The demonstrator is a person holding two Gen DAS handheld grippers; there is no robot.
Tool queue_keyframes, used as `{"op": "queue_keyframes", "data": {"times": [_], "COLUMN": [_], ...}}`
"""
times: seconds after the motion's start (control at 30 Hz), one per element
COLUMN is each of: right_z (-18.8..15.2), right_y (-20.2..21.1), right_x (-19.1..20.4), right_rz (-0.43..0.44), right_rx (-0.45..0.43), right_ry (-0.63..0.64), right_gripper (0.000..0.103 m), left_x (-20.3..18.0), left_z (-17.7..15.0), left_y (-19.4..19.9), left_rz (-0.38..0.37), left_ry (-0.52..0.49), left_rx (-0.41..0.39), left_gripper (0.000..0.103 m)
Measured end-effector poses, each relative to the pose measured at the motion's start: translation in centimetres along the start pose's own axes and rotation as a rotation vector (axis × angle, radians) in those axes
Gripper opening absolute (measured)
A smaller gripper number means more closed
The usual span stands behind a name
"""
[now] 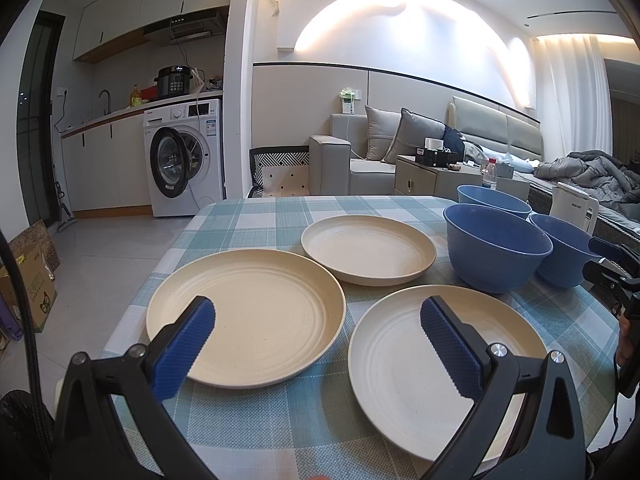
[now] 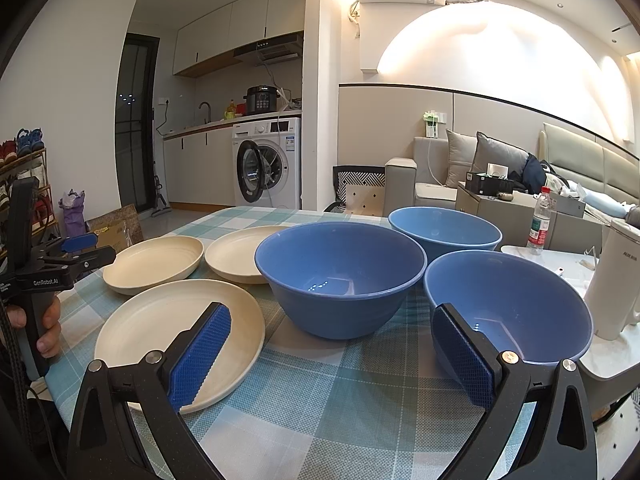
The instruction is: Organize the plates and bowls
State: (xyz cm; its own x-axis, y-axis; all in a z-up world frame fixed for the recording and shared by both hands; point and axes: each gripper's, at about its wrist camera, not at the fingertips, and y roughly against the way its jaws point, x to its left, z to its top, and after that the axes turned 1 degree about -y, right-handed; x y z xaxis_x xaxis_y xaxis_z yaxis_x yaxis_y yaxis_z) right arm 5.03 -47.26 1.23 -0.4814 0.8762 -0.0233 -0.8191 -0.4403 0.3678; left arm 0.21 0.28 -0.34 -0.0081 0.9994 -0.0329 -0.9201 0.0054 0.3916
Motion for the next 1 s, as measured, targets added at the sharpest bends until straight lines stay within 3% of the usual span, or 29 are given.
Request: {"op": "queue_keyframes", "data": {"times": [1.0], "right_z": [-0.06], "right_y": [-0.19], "right_x": [0.24], "right_rz": [0.0], "right_rx": [0.0], "right_ry": [-0.001], "right_gripper": [0.103], "left_x": [-0.15], "left_z": [0.05], "left_y": [0.02], "left_rz": [-0.001], "left_ry": [0.005], "left_rx": [0.0], "left_gripper": [0.103]}}
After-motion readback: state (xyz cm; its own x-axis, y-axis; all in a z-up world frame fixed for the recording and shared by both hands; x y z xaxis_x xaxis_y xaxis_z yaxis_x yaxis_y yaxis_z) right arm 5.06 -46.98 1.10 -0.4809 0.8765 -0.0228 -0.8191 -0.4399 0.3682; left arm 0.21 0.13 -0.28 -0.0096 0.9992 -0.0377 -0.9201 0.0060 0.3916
